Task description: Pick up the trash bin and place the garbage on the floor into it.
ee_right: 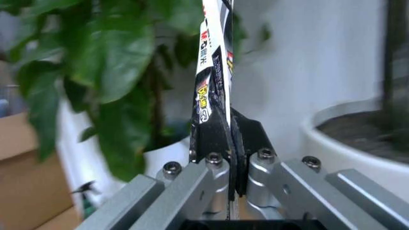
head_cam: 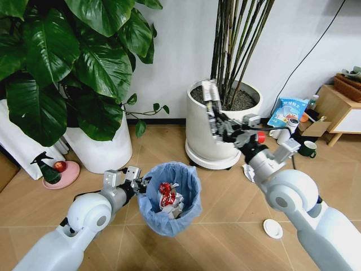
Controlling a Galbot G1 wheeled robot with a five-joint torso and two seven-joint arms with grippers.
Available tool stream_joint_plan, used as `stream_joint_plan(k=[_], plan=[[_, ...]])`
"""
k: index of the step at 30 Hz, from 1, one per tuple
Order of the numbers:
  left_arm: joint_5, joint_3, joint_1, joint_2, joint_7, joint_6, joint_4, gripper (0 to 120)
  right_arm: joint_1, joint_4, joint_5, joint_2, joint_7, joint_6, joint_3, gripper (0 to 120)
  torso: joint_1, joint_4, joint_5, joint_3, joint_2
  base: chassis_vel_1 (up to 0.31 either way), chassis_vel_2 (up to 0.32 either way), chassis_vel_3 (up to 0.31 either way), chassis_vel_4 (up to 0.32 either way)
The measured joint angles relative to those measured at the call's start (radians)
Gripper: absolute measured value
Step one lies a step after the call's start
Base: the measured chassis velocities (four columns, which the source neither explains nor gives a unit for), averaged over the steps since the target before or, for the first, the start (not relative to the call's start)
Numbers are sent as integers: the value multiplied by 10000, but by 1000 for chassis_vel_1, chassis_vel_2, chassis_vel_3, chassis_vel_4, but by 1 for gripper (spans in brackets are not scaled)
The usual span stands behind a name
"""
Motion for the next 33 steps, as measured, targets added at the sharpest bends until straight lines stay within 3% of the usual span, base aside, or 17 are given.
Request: stream_joint_plan(k=[7, 15, 22, 33], plan=[[-171, 134, -292, -159, 0, 0, 134, 0, 638, -599, -346, -21, -391, 436, -1314, 0, 0, -2, 0, 0, 0, 0, 0, 0, 0], [-309, 88, -523, -243, -16, 0, 250, 0, 990, -1361, -855, 462, -462, 593, -2695, 0, 0, -1, 1, 0, 0, 0, 0, 0, 0], [-375, 4, -596, -243, -5, 0, 299, 0, 950, -1510, -1099, 595, -444, 606, -3189, 0, 0, 0, 0, 0, 0, 0, 0, 0, 0], [-396, -23, -654, -244, 16, 0, 306, 0, 795, -1554, -1638, 558, -328, 622, -3349, 39, 0, -1, 0, -1, 0, 0, 0, 0, 0]])
